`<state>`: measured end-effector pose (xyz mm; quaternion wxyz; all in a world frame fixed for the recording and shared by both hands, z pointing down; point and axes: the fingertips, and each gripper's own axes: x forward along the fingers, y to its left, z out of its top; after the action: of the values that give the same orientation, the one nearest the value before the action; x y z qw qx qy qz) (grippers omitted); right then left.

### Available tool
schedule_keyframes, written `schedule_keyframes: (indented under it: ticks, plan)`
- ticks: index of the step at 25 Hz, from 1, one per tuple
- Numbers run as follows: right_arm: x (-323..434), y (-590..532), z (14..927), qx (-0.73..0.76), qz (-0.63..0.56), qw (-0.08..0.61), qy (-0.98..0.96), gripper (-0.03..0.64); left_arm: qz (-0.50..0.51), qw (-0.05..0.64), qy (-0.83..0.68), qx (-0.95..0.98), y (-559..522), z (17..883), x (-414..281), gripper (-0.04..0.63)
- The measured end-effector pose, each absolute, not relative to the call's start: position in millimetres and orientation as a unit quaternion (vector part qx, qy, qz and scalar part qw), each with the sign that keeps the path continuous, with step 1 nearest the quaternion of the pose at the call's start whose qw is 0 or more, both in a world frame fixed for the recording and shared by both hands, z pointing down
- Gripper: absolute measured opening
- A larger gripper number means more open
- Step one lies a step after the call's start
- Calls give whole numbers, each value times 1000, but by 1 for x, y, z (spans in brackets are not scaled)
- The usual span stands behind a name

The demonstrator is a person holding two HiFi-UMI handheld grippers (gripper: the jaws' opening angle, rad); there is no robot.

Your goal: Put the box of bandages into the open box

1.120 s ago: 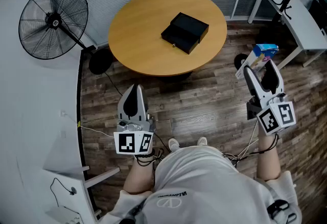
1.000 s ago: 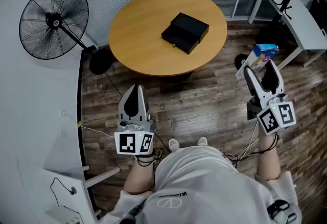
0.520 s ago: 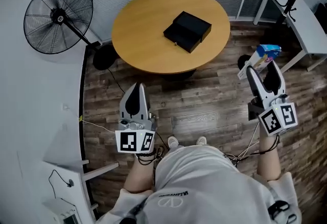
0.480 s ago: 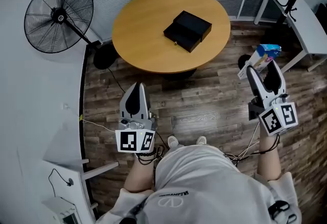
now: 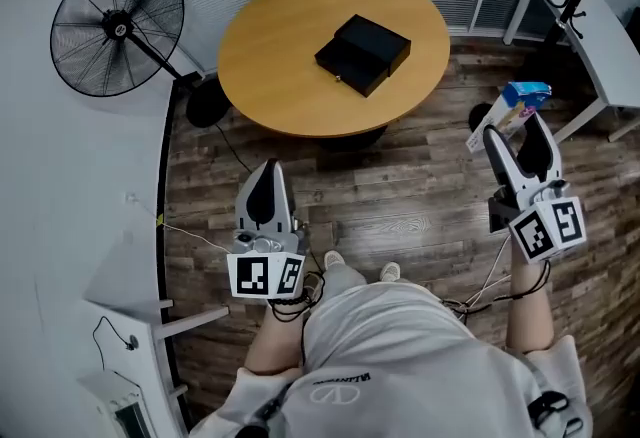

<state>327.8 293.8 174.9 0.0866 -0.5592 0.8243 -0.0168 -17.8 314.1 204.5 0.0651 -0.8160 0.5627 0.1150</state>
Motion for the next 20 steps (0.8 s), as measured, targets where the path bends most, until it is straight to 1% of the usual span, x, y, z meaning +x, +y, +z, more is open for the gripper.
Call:
schedule_keyframes:
  ticks: [4,9,20]
  plan:
    - [324,282,181,-557,-21,84,826,385,111,65,566,-814,307,208,-22,8]
    - [301,258,186,-554,-20,79,828,385,113,62,570,-811,284,214,-46,8]
    - [231,185,188,-575,-21,57,816,385,122,42,548,-826,189,224,-108,8]
